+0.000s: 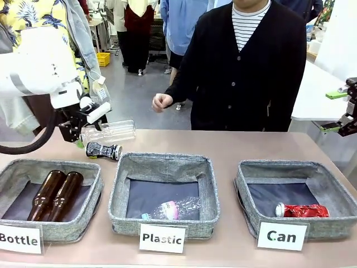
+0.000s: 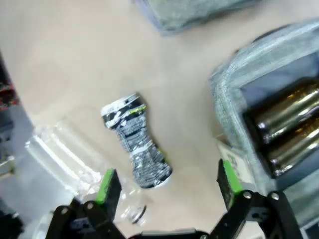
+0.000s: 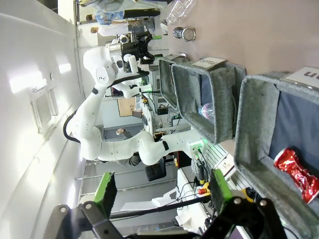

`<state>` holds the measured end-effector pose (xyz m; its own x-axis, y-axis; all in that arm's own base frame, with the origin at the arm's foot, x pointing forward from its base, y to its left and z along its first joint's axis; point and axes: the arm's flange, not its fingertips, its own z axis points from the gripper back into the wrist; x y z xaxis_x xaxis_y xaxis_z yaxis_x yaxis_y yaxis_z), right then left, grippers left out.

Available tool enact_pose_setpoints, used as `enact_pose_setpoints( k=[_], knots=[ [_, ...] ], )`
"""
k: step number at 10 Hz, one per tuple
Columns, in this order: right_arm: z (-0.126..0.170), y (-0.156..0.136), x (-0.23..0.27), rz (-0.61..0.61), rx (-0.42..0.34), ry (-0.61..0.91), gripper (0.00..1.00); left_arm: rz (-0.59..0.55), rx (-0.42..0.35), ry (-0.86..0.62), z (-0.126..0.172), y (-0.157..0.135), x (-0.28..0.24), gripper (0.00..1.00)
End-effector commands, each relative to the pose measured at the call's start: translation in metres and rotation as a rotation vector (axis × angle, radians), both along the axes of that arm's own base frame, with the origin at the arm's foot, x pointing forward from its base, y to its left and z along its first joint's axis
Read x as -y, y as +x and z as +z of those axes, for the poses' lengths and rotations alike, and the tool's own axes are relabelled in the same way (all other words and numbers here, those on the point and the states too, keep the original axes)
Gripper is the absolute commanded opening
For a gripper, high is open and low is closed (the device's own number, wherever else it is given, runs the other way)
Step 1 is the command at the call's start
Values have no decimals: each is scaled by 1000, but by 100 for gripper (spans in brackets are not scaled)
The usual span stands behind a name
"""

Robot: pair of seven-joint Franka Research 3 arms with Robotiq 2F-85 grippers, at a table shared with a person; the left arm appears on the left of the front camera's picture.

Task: Sort the can waste into the basket.
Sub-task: Pick up the can waste from the table and place it in the right Fabric basket.

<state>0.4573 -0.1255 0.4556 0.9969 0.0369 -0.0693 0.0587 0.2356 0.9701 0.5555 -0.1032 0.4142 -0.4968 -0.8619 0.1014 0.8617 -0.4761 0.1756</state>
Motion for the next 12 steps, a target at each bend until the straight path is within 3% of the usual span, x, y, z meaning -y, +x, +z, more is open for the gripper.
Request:
enact_pose_setpoints(
  k=[1, 4, 5, 7, 8, 9, 10, 12],
  knots=[
    [2, 0, 1, 17, 16, 0, 100, 89, 49, -124, 0, -2, -6, 100],
    [2, 0, 1, 17, 16, 0, 100, 150, 10, -150, -13, 6, -26, 100],
    [2, 0, 1, 17, 16, 0, 100, 181, 27, -259, 17, -22, -71, 100],
    [2, 0, 1, 17, 16, 0, 100, 344, 144, -497, 113, -122, -216, 100],
    [2, 0, 1, 17, 16, 0, 100, 507, 114, -560, 136, -169, -282, 100],
    [2, 0, 1, 17, 16, 0, 100, 624, 99, -661, 131, -214, -328, 100],
    [2, 0, 1, 17, 16, 0, 100, 713, 98, -765, 115, -240, -356, 100],
    [2, 0, 1, 17, 16, 0, 100, 722, 134, -902, 81, -261, -385, 100]
  ],
)
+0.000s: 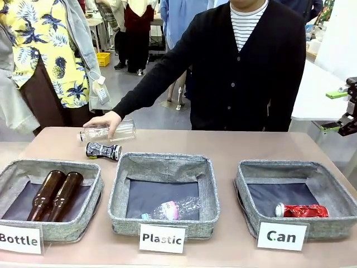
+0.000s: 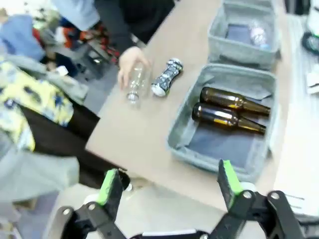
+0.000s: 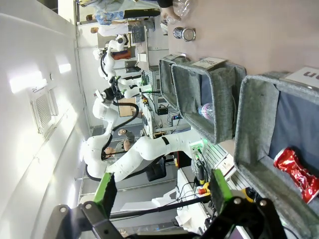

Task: Sort the can waste into the basket.
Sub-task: Pick up the can waste from the table and place it in the right Fabric basket.

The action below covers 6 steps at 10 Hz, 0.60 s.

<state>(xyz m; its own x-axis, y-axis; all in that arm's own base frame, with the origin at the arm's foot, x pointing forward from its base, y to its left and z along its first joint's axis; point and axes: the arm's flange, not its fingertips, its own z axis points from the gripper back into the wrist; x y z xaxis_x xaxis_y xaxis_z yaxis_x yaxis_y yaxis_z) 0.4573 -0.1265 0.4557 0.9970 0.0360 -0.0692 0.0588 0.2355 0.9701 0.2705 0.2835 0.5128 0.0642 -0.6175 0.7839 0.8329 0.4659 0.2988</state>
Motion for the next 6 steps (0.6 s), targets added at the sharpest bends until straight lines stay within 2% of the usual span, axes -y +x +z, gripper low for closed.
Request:
enact_pose_setpoints(
  k=[1, 3, 6],
  knots=[
    [2, 0, 0, 18, 16, 0, 100, -16, 36, -63, -31, 21, -3, 100],
    [2, 0, 0, 18, 16, 0, 100, -45, 53, -38, -22, 34, 4, 100],
    [2, 0, 0, 18, 16, 0, 100, -53, -20, 54, -1, 62, 39, 100]
  ],
)
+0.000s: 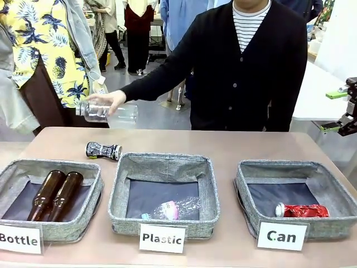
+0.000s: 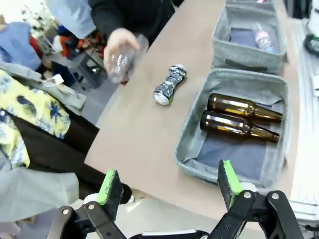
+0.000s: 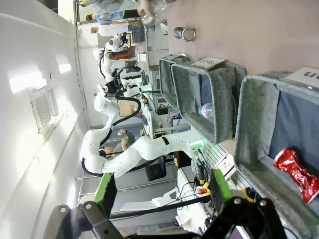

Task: Sort the can waste into the basket.
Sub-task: Pick up the can waste from the table and place it in the right Fabric basket.

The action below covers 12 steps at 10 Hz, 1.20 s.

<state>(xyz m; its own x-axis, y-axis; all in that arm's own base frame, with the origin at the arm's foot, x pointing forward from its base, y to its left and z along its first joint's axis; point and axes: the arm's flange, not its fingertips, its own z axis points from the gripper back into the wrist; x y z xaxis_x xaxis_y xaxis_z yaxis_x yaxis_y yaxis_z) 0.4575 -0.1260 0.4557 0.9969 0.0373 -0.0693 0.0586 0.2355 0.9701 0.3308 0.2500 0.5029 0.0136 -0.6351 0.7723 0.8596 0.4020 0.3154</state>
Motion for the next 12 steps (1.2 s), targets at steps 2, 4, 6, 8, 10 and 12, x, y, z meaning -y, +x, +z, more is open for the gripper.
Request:
enact_pose_setpoints(
  k=[2, 4, 6, 8, 10, 12],
  knots=[
    [2, 0, 1, 16, 16, 0, 100, -4, -74, 135, 22, 29, 45, 100],
    [2, 0, 1, 16, 16, 0, 100, -23, -121, 259, 25, 63, 105, 100],
    [2, 0, 1, 16, 16, 0, 100, -71, -121, 382, 19, 110, 175, 100],
    [2, 0, 1, 16, 16, 0, 100, -175, -144, 475, -4, 168, 244, 100],
    [2, 0, 1, 16, 16, 0, 100, -192, -190, 581, -24, 203, 298, 100],
    [2, 0, 1, 16, 16, 0, 100, -164, -221, 597, -24, 211, 290, 100]
  ],
)
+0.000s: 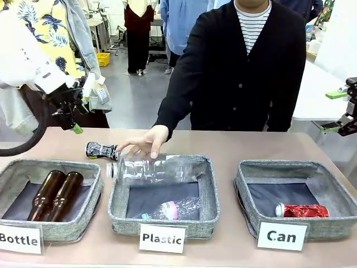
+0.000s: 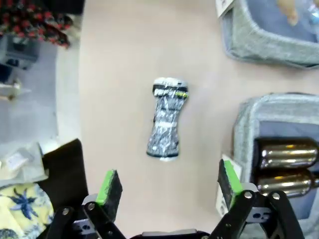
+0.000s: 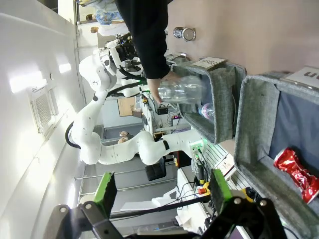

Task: Sort the can waste into the basket.
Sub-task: Pick up the can waste from the table and place it in the right Fabric basket.

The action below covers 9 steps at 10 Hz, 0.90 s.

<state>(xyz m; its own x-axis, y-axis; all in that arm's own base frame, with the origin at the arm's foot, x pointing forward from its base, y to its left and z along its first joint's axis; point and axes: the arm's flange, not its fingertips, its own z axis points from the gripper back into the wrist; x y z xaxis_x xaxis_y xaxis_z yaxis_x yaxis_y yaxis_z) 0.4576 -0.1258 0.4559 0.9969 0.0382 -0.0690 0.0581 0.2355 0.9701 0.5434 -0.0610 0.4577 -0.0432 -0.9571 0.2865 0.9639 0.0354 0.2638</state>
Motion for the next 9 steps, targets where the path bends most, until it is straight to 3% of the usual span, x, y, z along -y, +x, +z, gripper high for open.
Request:
enact_pose_setpoints(
  k=[1, 4, 7, 9],
  knots=[
    [2, -1, 1, 15, 16, -1, 100, 56, -20, -7, 14, -4, -29, 100],
    [2, -1, 1, 15, 16, -1, 100, 104, -7, 10, 2, -8, -41, 100],
    [2, -1, 1, 15, 16, -1, 100, 240, -15, -72, 2, -40, -109, 100],
    [2, -1, 1, 15, 16, -1, 100, 211, 1, -108, -3, -51, -121, 100]
  ],
)
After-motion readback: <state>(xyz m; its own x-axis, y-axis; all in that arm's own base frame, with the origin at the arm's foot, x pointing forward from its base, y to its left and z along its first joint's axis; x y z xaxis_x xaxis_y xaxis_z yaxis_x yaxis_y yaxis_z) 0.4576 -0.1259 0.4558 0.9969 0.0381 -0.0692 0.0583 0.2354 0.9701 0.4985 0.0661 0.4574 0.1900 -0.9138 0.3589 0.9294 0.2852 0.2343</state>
